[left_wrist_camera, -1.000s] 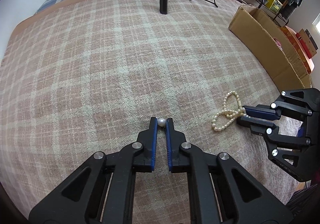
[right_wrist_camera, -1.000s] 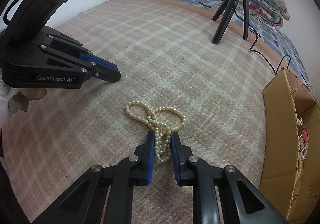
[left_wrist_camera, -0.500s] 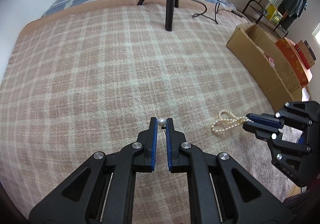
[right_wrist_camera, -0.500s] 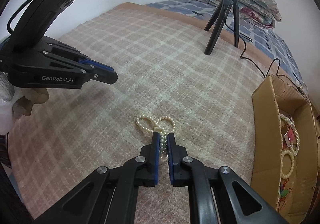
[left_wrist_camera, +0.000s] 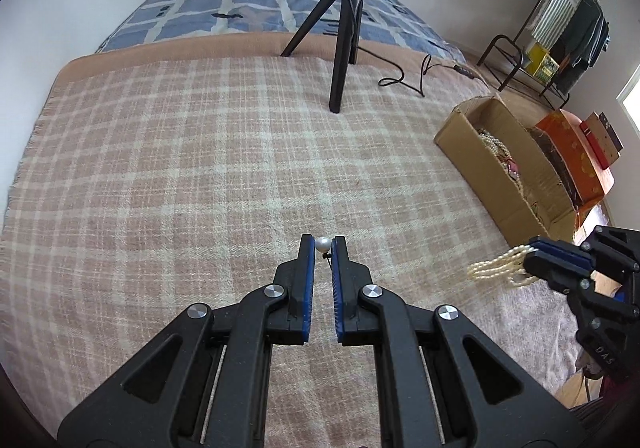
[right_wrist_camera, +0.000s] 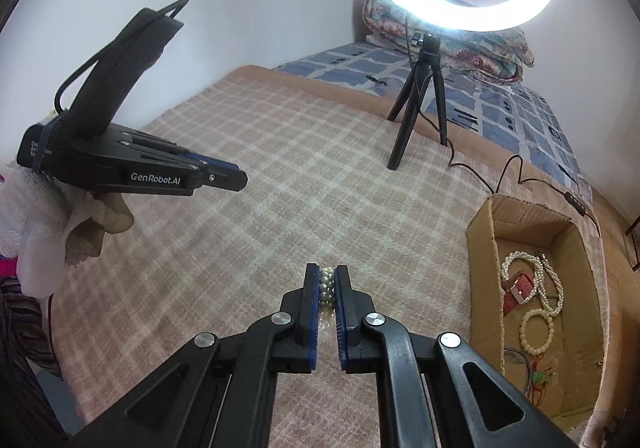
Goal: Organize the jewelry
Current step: 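Carry the pearl to the box with the left tool while the right tool carries the pearl strand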
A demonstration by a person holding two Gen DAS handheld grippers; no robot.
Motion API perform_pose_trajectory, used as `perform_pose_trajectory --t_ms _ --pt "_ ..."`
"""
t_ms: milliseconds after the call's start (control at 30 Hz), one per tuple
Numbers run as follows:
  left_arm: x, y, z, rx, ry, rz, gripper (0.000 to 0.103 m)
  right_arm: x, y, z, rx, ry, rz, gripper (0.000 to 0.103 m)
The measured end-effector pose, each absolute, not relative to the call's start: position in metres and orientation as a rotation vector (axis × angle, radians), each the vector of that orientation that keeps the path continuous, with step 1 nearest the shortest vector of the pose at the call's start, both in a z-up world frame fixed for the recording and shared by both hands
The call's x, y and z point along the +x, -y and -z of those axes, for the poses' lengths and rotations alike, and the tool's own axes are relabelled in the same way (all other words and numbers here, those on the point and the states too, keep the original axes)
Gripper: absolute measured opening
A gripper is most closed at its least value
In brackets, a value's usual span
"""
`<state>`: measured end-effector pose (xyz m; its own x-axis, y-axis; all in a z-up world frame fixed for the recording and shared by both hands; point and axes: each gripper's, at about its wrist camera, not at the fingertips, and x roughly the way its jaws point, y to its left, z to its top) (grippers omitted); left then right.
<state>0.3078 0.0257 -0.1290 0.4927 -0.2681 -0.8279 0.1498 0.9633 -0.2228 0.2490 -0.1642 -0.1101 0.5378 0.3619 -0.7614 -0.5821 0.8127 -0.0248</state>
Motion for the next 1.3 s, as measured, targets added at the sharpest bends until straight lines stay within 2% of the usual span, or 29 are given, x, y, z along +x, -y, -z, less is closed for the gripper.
perform_pose_trajectory --t_ms 533,933,1300 --pt "0.307 0.019 0.099 -0.126 -0.962 0.343 0.006 0.231 0.245 0.058 -0.173 -0.715 -0.411 0.005" --pt "0.315 0.089 0.085 -0.106 -0.918 0.435 0.006 0.228 0.325 0.056 -0.110 -0.716 -0.262 0.005" --pt "0.350 0.137 0.078 -0.094 -0.905 0.451 0.006 0.234 0.360 0.066 -0.077 -0.745 -0.222 0.005"
